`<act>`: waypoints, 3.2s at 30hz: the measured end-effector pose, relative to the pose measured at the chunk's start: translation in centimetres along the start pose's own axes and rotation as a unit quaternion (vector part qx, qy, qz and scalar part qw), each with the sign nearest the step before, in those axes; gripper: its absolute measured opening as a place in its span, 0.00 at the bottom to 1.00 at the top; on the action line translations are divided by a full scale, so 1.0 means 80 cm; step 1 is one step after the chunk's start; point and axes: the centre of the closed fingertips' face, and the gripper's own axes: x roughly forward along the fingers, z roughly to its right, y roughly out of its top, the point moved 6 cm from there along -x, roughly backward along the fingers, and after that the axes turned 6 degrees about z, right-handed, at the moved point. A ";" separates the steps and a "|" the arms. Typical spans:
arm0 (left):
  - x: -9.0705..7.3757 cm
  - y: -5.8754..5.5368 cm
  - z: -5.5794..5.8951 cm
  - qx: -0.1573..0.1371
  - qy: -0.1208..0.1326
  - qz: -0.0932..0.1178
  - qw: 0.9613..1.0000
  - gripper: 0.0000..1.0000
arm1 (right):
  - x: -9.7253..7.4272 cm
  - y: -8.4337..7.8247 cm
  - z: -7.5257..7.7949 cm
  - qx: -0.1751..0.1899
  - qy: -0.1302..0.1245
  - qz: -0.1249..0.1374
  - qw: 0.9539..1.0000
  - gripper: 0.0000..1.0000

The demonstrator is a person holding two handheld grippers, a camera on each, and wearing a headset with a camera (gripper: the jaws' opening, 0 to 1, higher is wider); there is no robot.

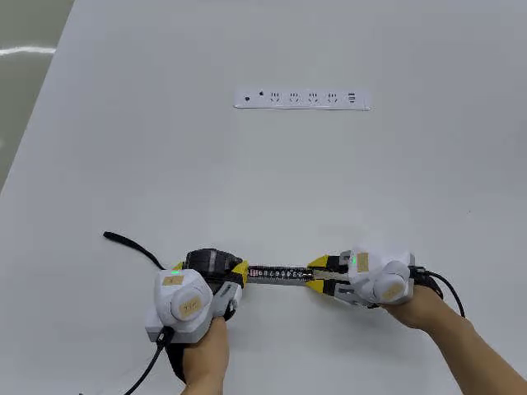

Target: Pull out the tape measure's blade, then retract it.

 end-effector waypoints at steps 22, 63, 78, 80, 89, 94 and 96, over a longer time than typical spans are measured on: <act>-0.001 0.001 0.001 -0.003 -0.002 0.000 1.000 0.63 | 0.027 0.020 -0.006 0.002 0.004 0.010 1.000 0.11; -0.001 0.000 0.000 -0.012 -0.005 0.002 1.000 0.63 | 0.106 0.064 -0.021 0.000 0.012 0.034 0.999 0.11; 0.000 0.000 0.002 -0.014 0.000 0.008 1.000 0.65 | 0.108 0.066 -0.021 -0.019 0.007 0.029 0.999 0.13; -0.001 0.000 0.003 -0.012 0.001 0.009 1.000 0.65 | 0.107 0.066 -0.021 -0.018 0.006 0.028 0.999 0.13; 0.001 0.001 0.003 -0.013 0.005 0.003 1.000 0.67 | 0.106 0.067 -0.021 -0.021 0.004 0.029 0.999 0.14; 0.001 -0.002 0.003 0.001 -0.002 -0.006 1.000 0.67 | 0.104 0.067 -0.021 -0.022 0.005 0.029 0.999 0.14; 0.001 -0.004 0.002 0.001 -0.005 -0.009 1.000 0.68 | 0.103 0.067 -0.021 -0.022 0.004 0.029 0.999 0.14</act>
